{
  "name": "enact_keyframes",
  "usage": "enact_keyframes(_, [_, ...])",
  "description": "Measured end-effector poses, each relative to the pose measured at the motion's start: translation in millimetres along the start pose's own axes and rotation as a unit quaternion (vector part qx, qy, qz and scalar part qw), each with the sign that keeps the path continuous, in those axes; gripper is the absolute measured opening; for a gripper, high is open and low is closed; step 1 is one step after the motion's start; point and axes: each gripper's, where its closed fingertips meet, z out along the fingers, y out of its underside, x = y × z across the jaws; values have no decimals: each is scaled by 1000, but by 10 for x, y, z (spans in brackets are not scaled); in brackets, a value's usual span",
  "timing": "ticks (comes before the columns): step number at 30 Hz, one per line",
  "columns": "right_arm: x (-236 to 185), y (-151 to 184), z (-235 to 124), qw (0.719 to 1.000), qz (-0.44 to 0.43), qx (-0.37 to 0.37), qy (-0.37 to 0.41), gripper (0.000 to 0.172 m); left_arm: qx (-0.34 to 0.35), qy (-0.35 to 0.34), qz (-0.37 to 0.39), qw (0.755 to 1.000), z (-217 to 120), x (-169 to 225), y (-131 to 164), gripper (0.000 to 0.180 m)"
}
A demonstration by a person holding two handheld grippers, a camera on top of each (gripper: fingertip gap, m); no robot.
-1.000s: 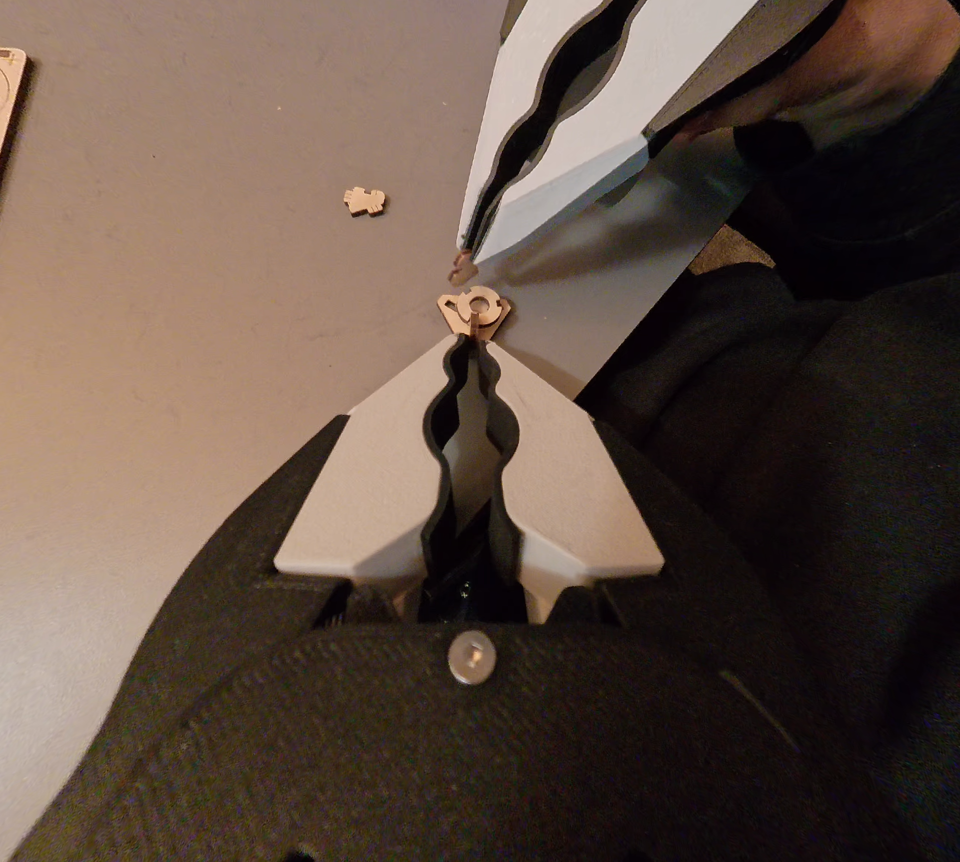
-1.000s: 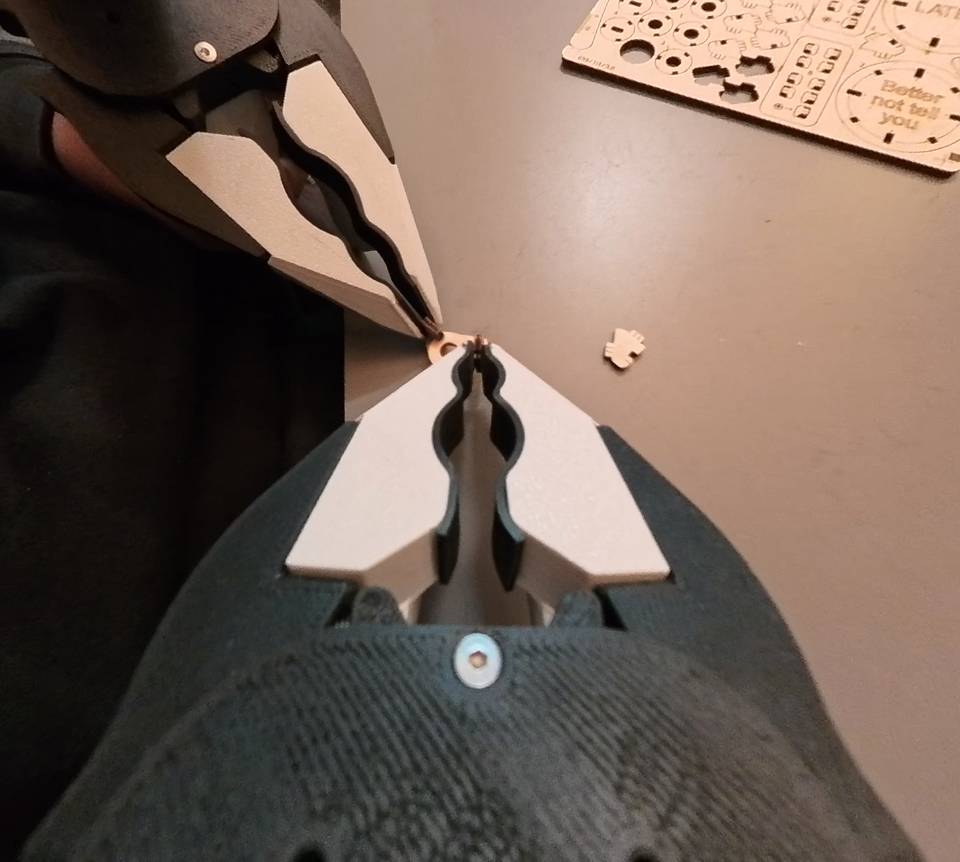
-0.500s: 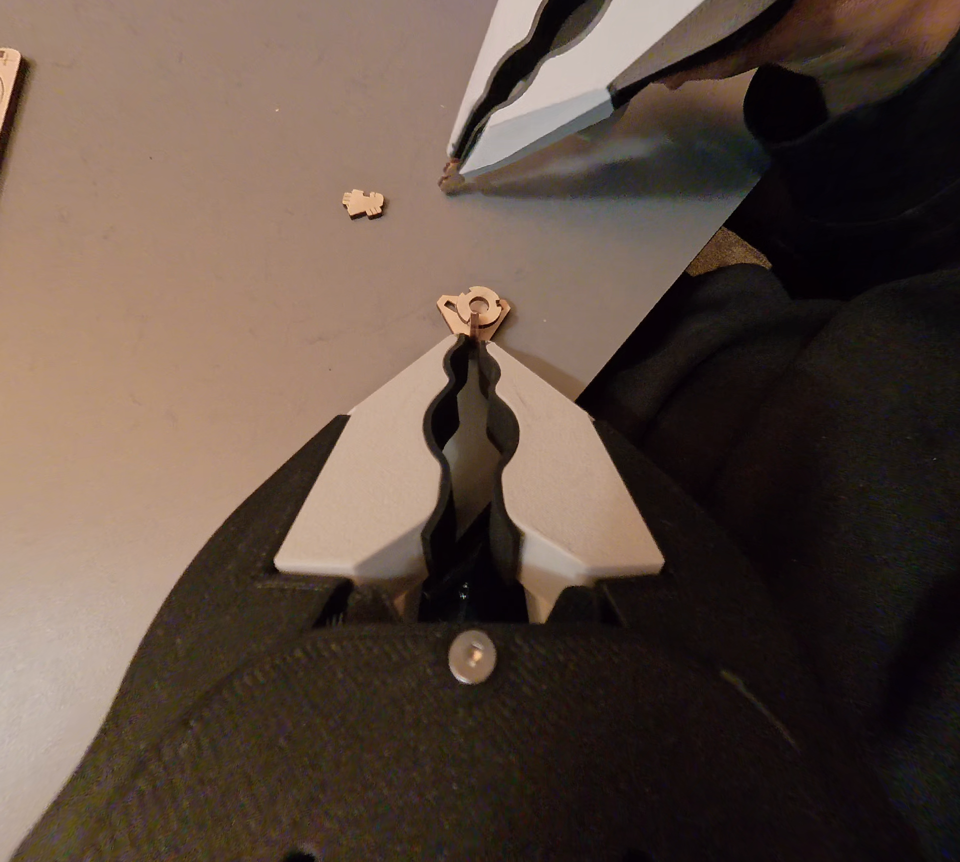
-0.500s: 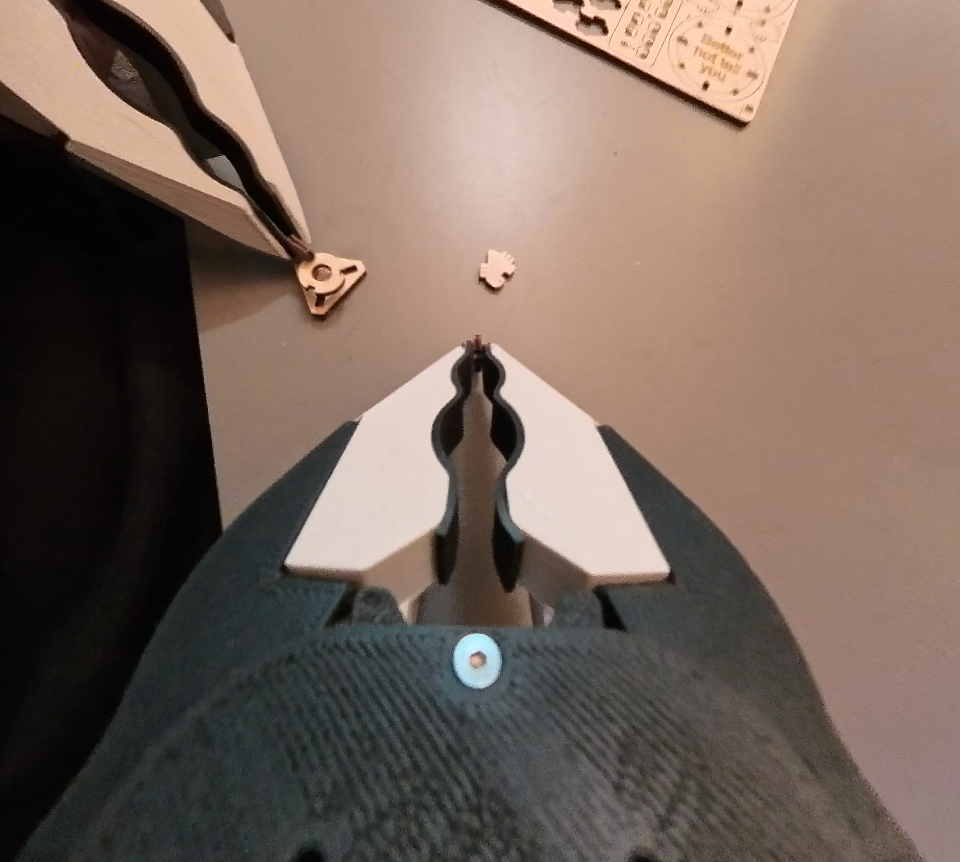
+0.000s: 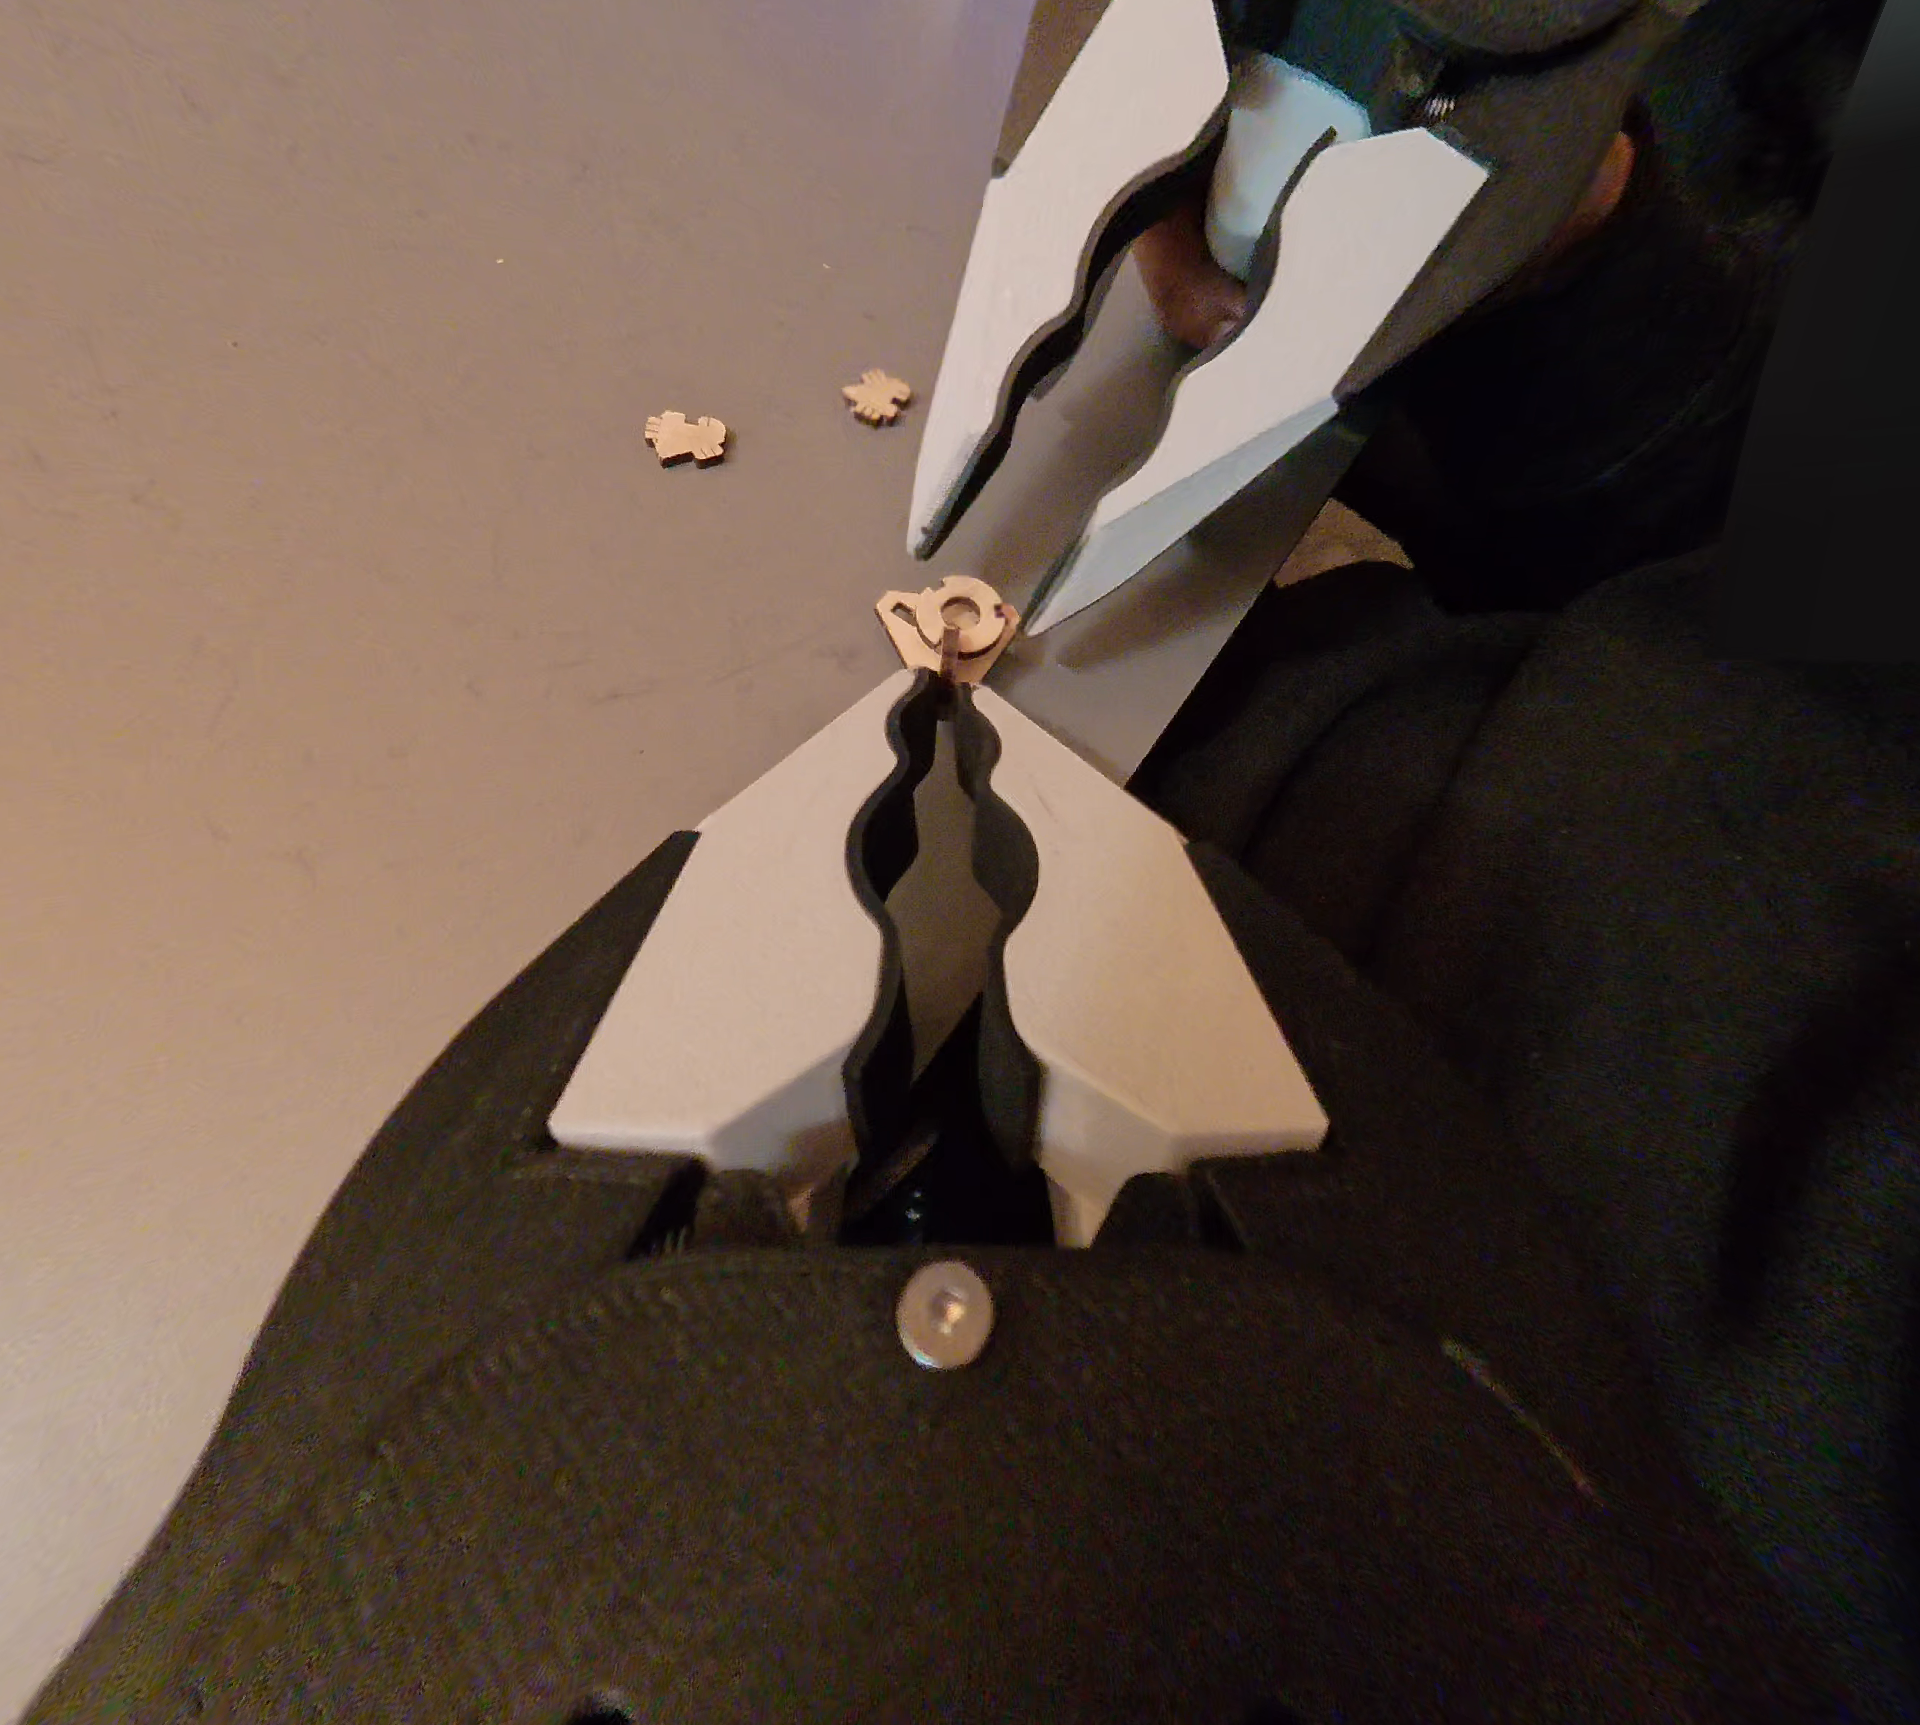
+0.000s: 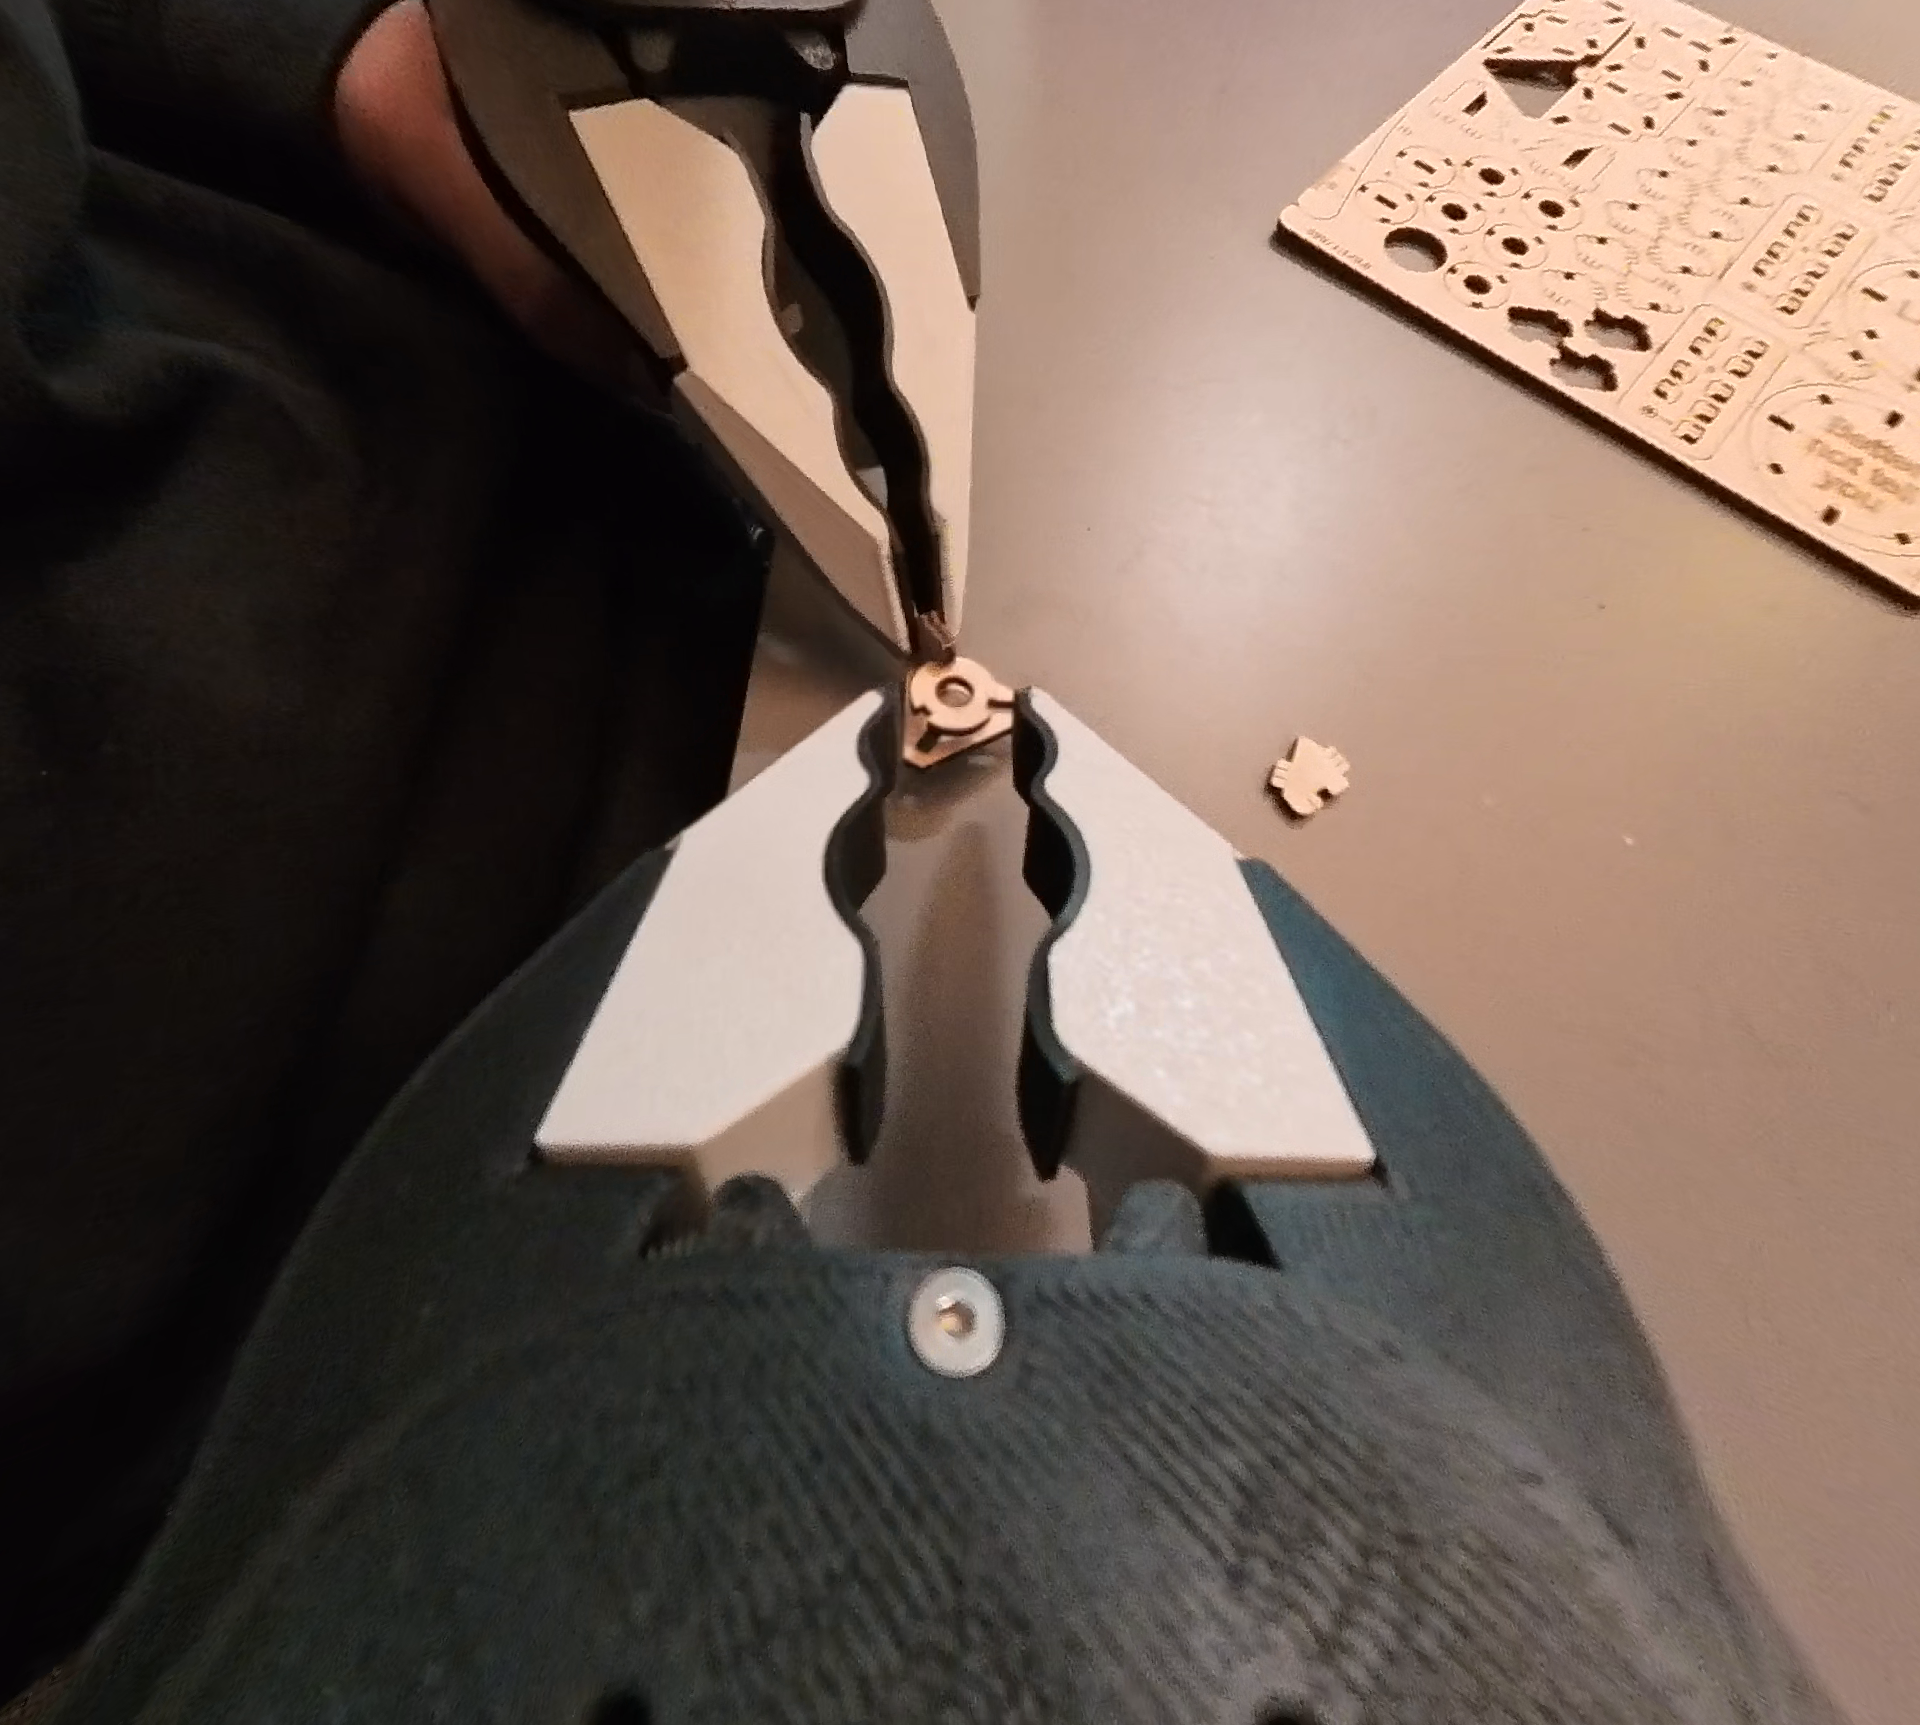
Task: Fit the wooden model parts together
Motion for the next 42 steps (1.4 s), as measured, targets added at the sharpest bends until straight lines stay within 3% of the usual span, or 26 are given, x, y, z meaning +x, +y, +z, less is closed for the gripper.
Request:
enact_keyframes(15, [-76,128,87,999,-4,-35,-29,15,-47,-20,89,995,38,39,88,2])
enact_keyframes(27, [-83,137,80,994,-75,-62,-52,15,-56,-4,66,996,47,54,88,2])
enact_keyframes(42, [-72,112,94,991,-88,-81,-59,16,-67,-5,44,997,54,54,93,3])
